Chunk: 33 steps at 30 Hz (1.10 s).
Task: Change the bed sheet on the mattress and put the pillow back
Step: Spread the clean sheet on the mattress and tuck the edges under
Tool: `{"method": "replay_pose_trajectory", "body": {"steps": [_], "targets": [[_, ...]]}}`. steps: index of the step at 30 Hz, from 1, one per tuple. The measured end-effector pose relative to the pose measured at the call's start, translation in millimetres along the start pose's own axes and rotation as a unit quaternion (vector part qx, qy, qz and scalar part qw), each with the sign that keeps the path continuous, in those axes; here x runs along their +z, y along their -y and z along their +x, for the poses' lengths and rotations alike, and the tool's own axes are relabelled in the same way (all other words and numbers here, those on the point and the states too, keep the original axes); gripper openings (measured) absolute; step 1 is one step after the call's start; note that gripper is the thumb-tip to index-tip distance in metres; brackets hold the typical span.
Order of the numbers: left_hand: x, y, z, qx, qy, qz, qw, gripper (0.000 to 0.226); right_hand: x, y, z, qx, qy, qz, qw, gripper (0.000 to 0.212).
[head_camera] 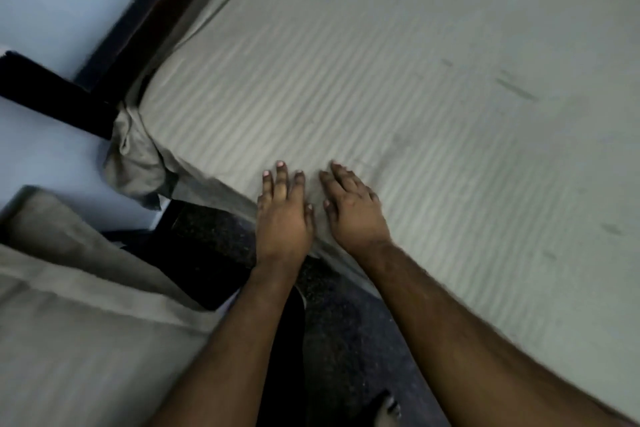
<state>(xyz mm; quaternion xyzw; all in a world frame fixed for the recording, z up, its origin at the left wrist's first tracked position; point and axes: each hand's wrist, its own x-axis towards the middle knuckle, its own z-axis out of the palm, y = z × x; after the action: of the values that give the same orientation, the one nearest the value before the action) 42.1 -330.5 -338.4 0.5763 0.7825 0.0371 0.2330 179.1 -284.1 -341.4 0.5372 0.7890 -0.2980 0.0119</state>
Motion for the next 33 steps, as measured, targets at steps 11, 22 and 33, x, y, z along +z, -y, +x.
{"method": "replay_pose_trajectory", "body": {"steps": [11, 22, 33], "targets": [[81, -63, -132, 0.043, 0.018, -0.044, 0.998, 0.070, 13, -96, -172, -0.015, 0.031, -0.110, 0.993, 0.075], [177, -5, -130, 0.125, -0.034, -0.076, 0.989, 0.054, 152, -122, -175, -0.117, -0.074, -0.107, 0.985, 0.068], [230, 56, -21, 0.287, -0.146, 0.120, 0.939, 0.028, 233, -170, -101, -0.138, -0.115, -0.139, 0.974, 0.074]]}}
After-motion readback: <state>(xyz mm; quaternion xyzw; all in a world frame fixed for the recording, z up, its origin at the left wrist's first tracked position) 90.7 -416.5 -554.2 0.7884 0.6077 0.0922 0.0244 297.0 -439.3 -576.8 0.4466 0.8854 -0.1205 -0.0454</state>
